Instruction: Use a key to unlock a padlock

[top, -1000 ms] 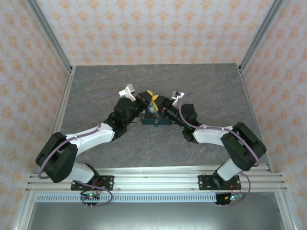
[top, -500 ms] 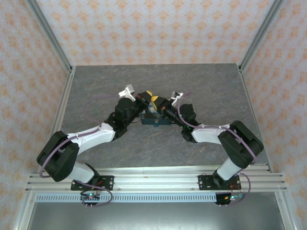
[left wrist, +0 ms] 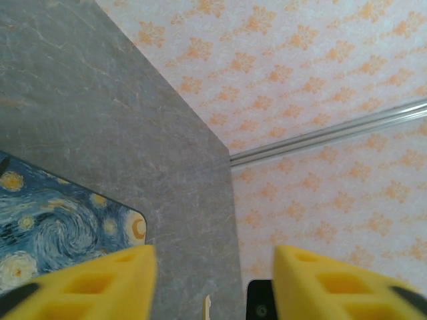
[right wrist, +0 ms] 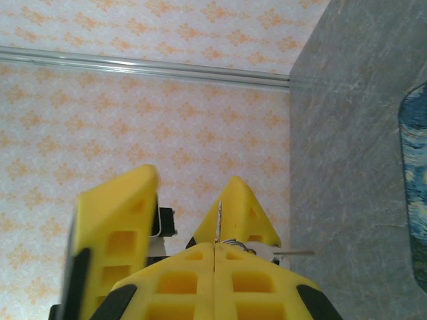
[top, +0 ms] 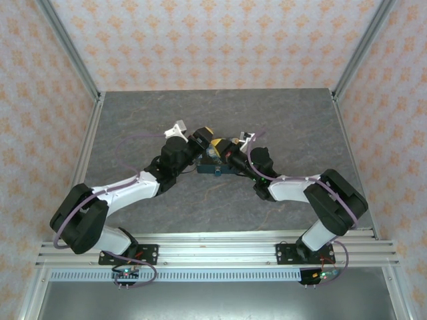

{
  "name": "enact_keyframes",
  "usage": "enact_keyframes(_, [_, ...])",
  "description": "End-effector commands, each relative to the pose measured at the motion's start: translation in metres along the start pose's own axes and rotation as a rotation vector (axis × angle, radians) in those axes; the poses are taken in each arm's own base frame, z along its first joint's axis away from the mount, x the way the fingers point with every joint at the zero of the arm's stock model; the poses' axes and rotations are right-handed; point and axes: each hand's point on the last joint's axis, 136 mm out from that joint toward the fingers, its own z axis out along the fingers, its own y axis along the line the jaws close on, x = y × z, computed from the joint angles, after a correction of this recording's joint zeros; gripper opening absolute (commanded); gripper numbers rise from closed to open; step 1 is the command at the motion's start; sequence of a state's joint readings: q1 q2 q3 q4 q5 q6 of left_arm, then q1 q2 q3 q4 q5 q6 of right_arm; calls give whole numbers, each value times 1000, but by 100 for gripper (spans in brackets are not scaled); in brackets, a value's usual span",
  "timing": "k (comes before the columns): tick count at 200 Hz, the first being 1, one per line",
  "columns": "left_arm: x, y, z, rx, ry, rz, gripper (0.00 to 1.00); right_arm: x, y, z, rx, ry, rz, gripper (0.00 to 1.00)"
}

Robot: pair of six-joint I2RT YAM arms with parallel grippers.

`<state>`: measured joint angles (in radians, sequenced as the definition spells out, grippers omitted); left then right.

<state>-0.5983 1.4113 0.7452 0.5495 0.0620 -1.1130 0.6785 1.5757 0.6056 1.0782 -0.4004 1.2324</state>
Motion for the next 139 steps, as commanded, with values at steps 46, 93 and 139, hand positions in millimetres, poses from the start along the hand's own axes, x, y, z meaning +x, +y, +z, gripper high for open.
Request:
enact_keyframes(46, [-25, 0, -7, -72, 65, -14, 75, 6, 11, -20, 5, 108, -157, 0])
enact_keyframes(93, [-1, -5, 0, -128, 350, 98, 75, 12, 0, -35, 75, 225, -269, 0])
enact_keyframes(139, [26, -11, 2, -93, 546, 132, 70, 21, 3, -37, 78, 299, -311, 0])
